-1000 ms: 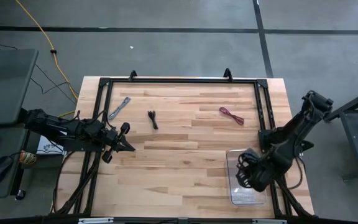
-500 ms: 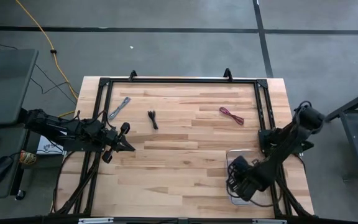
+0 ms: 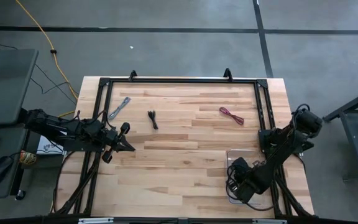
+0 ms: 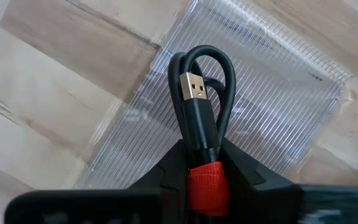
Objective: Pick and place USB-C Cables
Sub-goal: Put the right black charger cable into the transparent bin
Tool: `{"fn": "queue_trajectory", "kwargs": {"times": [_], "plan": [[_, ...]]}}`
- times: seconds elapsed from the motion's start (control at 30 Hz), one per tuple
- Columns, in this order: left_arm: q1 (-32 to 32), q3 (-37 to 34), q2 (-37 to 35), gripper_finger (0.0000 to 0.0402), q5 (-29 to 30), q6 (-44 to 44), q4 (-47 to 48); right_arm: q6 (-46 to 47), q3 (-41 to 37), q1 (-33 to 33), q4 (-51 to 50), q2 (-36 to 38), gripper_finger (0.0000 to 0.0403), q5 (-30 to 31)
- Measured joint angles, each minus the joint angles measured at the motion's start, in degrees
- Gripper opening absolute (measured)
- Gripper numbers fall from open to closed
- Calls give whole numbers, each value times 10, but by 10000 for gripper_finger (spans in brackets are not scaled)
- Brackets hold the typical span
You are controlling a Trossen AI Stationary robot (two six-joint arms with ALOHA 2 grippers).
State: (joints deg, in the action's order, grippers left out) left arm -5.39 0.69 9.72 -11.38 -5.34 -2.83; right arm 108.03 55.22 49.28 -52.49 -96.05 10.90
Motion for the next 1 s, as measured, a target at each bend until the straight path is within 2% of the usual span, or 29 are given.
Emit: {"fn": "queue_trajectory", "kwargs": {"times": [0.3,0.8,1.0], "plan": [[0,0,0,3,0,0,0,0,0,0,-6,-1,79,7],[0,0,0,3,0,0,0,-12,-2,0,-12,-2,85,5],[0,0,0,3,0,0,0,-14,-2,0,-12,-2,126,6]]}}
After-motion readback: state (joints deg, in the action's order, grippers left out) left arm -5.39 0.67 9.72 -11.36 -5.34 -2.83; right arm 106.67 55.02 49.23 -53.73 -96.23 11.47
